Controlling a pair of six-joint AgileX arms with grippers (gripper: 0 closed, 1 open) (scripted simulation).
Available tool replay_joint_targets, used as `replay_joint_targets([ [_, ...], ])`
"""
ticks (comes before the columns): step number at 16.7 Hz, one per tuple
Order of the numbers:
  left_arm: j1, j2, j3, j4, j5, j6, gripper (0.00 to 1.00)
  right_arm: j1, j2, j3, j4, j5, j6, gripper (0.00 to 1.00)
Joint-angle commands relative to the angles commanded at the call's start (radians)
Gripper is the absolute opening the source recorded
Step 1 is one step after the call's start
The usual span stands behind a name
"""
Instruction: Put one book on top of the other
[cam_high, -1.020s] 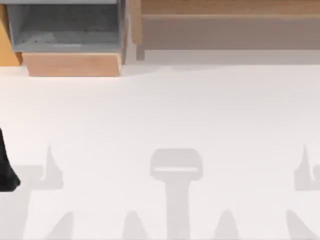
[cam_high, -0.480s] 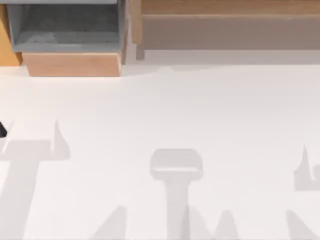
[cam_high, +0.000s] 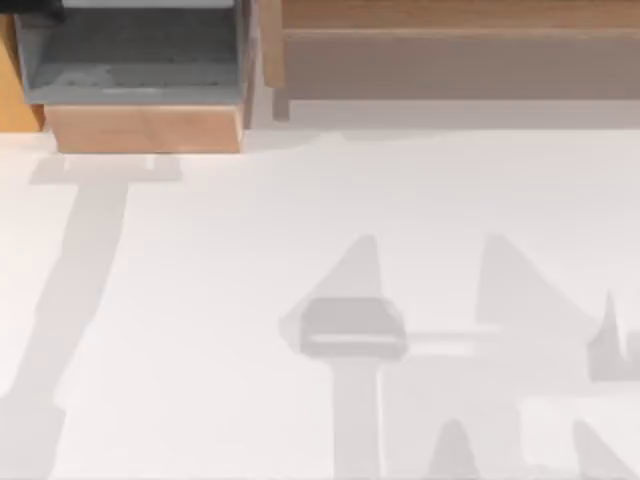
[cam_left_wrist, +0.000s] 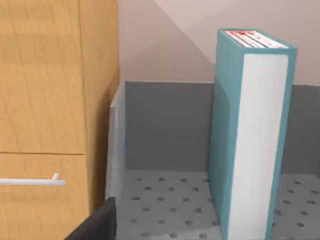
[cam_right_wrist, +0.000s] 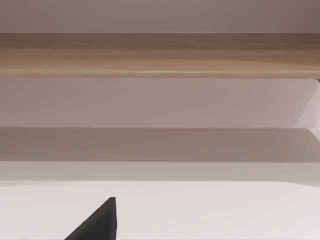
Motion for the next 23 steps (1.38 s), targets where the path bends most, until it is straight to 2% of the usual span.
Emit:
replay_joint_targets([
  [5, -0.042, 0.454, 0.279, 0.146, -0.034, -0.002, 1.0, 0.0, 0.0, 0.0, 0.0, 0.0, 0.0, 1.0],
  [9, -0.062, 0.665, 0.414, 0.217, -0.05, -0.003, 1.0, 0.0, 0.0, 0.0, 0.0, 0.0, 0.0, 1.0],
  [17, -0.062, 0.71, 0.444, 0.231, -0.052, -0.003, 1.0, 0.0, 0.0, 0.0, 0.0, 0.0, 0.0, 1.0],
  [23, -0.058, 0.797, 0.567, 0.198, -0.044, -0.004, 1.0, 0.0, 0.0, 0.0, 0.0, 0.0, 0.0, 1.0],
])
